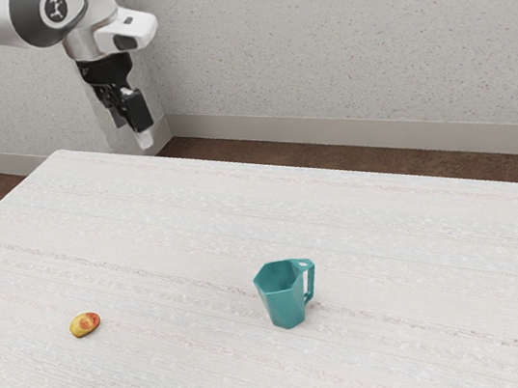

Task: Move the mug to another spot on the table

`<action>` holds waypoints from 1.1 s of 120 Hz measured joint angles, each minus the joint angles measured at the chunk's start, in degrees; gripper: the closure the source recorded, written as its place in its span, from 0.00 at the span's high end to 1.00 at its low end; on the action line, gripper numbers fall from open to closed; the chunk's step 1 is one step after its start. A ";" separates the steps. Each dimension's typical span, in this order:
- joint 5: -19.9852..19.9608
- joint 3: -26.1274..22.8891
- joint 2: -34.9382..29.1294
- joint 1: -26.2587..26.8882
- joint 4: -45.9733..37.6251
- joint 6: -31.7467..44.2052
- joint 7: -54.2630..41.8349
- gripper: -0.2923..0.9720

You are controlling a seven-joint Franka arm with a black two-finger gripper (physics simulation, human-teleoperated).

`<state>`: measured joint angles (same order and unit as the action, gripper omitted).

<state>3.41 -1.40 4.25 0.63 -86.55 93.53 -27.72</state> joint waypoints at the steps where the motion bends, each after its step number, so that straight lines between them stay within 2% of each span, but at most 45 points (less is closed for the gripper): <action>1: 0.00 0.00 0.01 0.00 -0.01 0.01 -0.19 0.77; 30: -0.10 -0.40 0.95 1.74 0.06 0.12 -4.72 0.77; 44: -3.65 -0.43 8.16 5.17 5.31 0.17 -5.54 0.77; 64: -6.13 -0.40 11.41 9.75 5.85 0.23 -0.31 0.77; 96: -7.51 -0.36 15.43 11.21 5.52 0.33 7.27 0.77; 110: -4.74 -0.29 16.17 13.44 4.46 1.93 9.05 0.77; 132: -1.70 -0.31 16.50 15.68 -5.17 12.29 10.54 0.77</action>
<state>1.71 -1.72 20.75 16.31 -91.72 105.83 -17.18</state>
